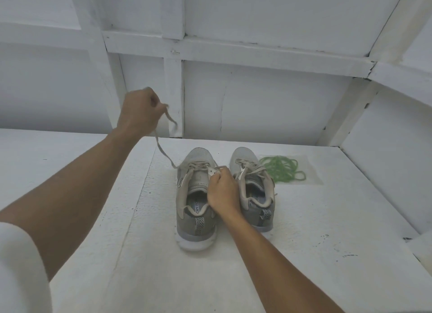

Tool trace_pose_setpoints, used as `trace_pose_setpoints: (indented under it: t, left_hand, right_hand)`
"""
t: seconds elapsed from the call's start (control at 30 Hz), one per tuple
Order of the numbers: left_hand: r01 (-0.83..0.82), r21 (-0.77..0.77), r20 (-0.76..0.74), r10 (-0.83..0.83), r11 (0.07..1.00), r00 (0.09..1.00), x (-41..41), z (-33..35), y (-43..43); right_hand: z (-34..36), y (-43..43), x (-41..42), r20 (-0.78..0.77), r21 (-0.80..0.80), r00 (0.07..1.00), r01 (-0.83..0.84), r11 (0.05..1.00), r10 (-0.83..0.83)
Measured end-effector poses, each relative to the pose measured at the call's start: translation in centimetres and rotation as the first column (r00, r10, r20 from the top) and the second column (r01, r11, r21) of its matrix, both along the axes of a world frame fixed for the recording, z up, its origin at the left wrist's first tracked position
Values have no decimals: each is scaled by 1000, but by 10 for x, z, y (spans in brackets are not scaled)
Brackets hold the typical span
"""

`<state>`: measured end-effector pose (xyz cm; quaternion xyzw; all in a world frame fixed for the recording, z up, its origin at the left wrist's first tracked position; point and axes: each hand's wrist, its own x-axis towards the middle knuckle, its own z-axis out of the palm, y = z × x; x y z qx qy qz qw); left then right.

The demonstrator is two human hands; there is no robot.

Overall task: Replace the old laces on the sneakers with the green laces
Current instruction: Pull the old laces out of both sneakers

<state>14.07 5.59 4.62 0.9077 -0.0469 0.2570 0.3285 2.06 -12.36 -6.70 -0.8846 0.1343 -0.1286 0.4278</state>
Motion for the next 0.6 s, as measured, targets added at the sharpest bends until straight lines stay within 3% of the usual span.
trace_pose_setpoints:
  t: [0.1, 0.33, 0.43, 0.53, 0.6]
  left_hand:
    - [-31, -28, 12, 32, 999, 999, 0, 10, 10]
    - [81, 141, -89, -69, 987, 994, -23, -10, 5]
    - [158, 263, -281, -81, 952, 956, -27, -34, 4]
    - [351, 401, -537, -94, 846, 839, -31, -57, 3]
    - [411, 412, -602, -96, 813, 792, -35, -64, 1]
  right_hand:
    - [0, -1, -1, -8, -5, 1000, -1, 1000, 1]
    - [0, 0, 0, -8, -6, 1000, -11, 1000, 11]
    - [0, 0, 1, -11, -10, 1000, -14, 1000, 14]
    - [2, -1, 1, -35, -29, 999, -33, 999, 32]
    - [5, -1, 2, -72, -77, 995, -68, 995, 62]
